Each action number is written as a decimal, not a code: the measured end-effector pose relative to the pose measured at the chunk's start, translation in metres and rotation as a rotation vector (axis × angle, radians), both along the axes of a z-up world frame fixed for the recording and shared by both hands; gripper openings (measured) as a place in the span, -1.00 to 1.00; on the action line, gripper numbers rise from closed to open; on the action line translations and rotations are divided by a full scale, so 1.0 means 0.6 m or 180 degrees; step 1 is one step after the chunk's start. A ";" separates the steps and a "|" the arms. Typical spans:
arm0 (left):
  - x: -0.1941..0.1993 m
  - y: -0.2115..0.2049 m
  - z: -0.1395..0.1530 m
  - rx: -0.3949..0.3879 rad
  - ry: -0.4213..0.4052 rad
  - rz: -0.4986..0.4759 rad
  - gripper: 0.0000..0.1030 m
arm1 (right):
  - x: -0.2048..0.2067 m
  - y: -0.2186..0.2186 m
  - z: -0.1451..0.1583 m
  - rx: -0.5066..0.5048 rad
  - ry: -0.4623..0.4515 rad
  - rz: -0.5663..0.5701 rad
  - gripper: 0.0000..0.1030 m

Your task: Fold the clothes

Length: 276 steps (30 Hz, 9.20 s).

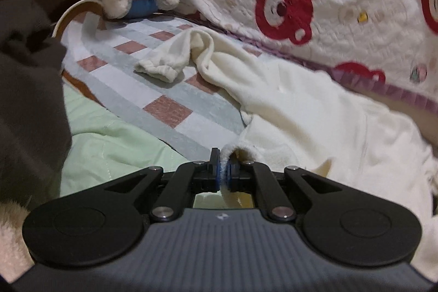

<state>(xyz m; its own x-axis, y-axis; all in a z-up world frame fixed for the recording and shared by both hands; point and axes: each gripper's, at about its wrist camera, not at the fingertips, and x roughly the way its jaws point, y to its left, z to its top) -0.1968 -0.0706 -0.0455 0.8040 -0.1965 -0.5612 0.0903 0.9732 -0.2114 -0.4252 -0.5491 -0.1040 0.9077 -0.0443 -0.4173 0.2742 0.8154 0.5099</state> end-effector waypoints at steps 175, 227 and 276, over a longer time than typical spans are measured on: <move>0.591 -0.261 -0.135 0.1019 0.0008 -0.1338 -0.83 | 0.905 -0.127 -0.005 -0.0810 0.1247 0.0643 -0.90; 0.610 -0.503 -0.129 0.0439 0.0297 -0.1884 -0.19 | 0.853 -0.168 -0.044 -0.0787 0.1205 0.0037 -0.48; 0.343 -0.653 -0.162 0.0372 0.0294 -0.2625 0.09 | 0.311 -0.387 0.028 -0.1582 0.2449 -0.1318 -0.83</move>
<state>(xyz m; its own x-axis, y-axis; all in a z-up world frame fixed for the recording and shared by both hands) 0.0087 -0.4624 -0.1428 0.3778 -0.6380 -0.6709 0.7701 0.6189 -0.1549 -0.2385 -0.7815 -0.0871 0.2728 -0.6239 -0.7323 0.6962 0.6534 -0.2973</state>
